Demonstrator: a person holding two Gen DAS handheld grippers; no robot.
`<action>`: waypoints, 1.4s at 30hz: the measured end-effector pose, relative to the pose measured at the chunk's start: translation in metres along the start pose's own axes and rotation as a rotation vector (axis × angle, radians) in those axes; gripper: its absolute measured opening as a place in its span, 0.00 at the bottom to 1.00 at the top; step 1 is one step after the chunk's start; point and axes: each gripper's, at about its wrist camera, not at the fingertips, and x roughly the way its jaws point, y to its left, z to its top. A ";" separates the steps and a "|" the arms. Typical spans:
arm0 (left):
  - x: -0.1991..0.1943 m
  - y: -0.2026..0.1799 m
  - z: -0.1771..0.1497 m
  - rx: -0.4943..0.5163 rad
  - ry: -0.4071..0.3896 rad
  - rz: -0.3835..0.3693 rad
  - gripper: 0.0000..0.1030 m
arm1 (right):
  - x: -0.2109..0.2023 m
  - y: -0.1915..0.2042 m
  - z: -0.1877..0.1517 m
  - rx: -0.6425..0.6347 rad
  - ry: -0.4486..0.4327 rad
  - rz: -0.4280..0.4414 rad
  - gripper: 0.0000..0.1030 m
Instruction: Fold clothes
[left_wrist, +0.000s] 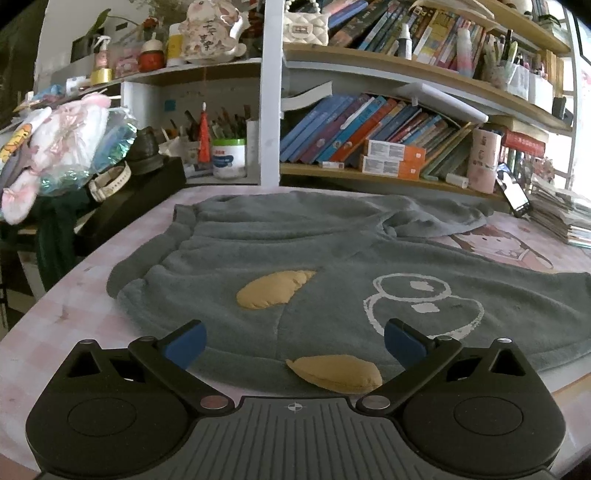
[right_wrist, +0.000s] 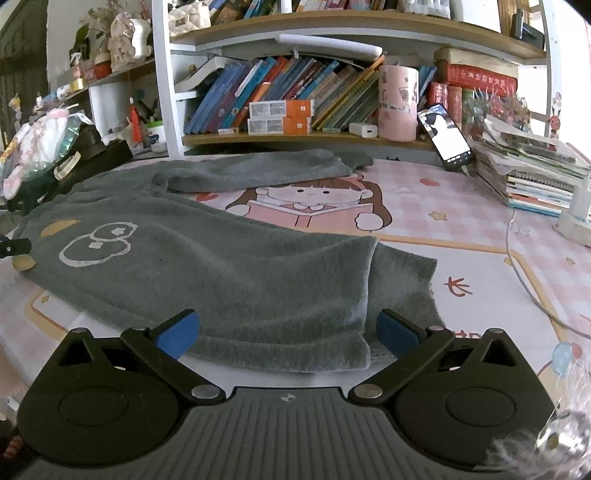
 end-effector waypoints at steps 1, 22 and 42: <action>0.000 -0.001 0.000 0.000 0.000 -0.005 1.00 | 0.001 0.001 0.000 -0.003 0.002 0.000 1.00; 0.011 -0.002 0.004 0.017 0.005 0.006 1.00 | 0.024 0.019 0.018 -0.102 0.035 0.022 1.00; 0.049 -0.004 0.039 0.079 0.063 -0.083 1.00 | 0.067 0.019 0.072 -0.217 0.122 0.157 1.00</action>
